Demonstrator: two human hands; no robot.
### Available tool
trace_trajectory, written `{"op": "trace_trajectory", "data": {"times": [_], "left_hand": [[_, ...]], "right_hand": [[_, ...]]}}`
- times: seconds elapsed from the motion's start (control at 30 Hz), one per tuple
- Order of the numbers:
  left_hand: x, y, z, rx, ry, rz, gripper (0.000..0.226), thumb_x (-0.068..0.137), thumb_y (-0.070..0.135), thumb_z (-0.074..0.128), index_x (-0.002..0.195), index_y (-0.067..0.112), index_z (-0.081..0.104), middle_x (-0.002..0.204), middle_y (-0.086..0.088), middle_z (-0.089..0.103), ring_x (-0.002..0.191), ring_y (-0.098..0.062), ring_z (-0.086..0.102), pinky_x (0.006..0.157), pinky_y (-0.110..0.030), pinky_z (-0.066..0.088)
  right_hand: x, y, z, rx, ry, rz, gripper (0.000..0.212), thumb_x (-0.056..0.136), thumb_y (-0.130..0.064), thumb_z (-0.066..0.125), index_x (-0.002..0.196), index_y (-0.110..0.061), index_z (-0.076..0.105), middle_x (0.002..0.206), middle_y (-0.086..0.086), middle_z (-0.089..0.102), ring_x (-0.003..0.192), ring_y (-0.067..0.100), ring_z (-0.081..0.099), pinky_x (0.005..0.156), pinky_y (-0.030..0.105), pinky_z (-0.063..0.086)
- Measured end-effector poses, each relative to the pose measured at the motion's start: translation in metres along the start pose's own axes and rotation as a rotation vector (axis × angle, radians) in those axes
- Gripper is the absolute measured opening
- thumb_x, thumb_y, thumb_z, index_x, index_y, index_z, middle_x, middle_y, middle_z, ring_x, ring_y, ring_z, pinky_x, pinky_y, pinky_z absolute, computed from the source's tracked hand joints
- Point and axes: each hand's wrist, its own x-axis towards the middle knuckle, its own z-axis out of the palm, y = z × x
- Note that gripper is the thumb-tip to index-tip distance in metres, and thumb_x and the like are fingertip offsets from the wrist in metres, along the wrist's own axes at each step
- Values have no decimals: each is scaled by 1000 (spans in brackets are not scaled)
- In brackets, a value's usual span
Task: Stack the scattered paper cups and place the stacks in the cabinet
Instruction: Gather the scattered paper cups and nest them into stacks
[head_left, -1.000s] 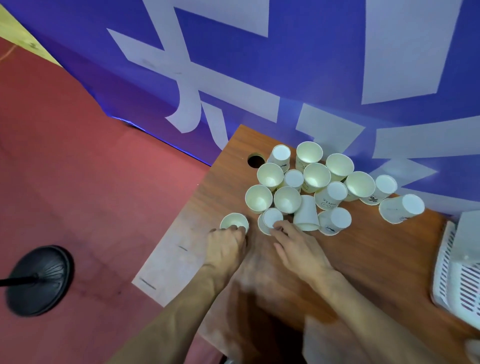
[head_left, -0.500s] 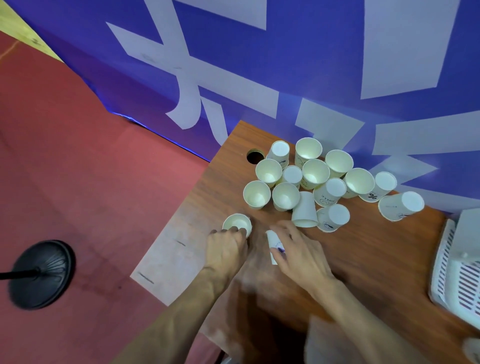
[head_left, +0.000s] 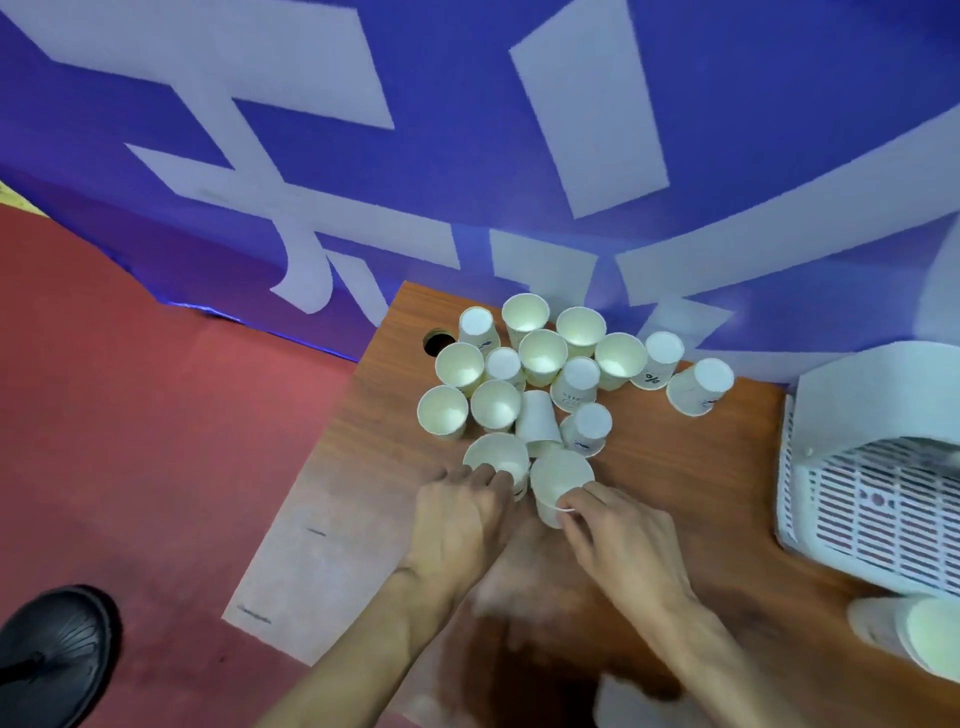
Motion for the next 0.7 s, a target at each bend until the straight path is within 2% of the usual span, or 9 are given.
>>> {"op": "trace_trajectory", "data": {"times": [0.07, 0.13, 0.2, 0.27, 0.37, 0.43, 0.53, 0.7], "left_hand": [[9, 35, -12, -23, 12, 76, 23, 72, 19, 71, 64, 21, 50, 58, 3, 49, 50, -25, 48, 49, -28, 26], [18, 81, -23, -58, 34, 171, 24, 75, 20, 71, 65, 22, 50, 59, 3, 49, 51, -24, 47, 49, -29, 26], [24, 132, -30, -95, 57, 274, 20, 76, 23, 71, 67, 23, 54, 60, 4, 51, 53, -23, 48, 49, -31, 30], [28, 187, -29, -139, 82, 366, 12, 77, 25, 71, 72, 25, 60, 64, 5, 55, 55, -22, 50, 51, -32, 36], [32, 269, -22, -215, 116, 478, 8, 84, 27, 65, 76, 26, 62, 68, 6, 57, 59, -20, 53, 55, -32, 37], [34, 315, -16, -229, 107, 531, 11, 87, 29, 61, 76, 26, 62, 69, 6, 58, 62, -19, 54, 56, -32, 36], [34, 364, -7, -229, 63, 584, 12, 85, 28, 64, 74, 26, 61, 67, 5, 57, 62, -20, 55, 56, -33, 37], [33, 401, 7, -157, -25, 636, 20, 77, 23, 72, 66, 25, 56, 62, 5, 53, 58, -22, 52, 54, -32, 34]], "right_hand": [[-27, 23, -23, 54, 103, 40, 8, 85, -28, 73, 86, -31, 66, 83, -14, 64, 79, 10, 64, 50, 28, 46], [-59, 50, -44, 112, 217, 86, 3, 91, -26, 68, 88, -28, 67, 85, -13, 63, 83, 10, 62, 62, 18, 42], [-98, 78, -66, 184, 308, 183, 13, 94, -29, 58, 90, -24, 69, 89, -13, 65, 84, 10, 61, 66, 13, 38], [-140, 112, -84, 215, 373, 308, 20, 95, -33, 52, 94, -24, 70, 94, -12, 66, 85, 10, 62, 66, 20, 45], [-199, 171, -104, 184, 476, 460, 9, 97, -22, 64, 100, -21, 72, 98, -9, 67, 86, 16, 68, 69, 32, 55], [-229, 208, -114, 149, 498, 507, 13, 89, -13, 73, 100, -18, 73, 98, -7, 68, 88, 17, 67, 75, 31, 54], [-256, 248, -124, 143, 520, 528, 16, 89, -7, 74, 101, -16, 74, 99, -7, 68, 93, 14, 63, 83, 23, 48], [-276, 289, -112, 189, 518, 512, 10, 92, -10, 67, 99, -15, 73, 98, -5, 68, 92, 21, 65, 80, 31, 49]]}}
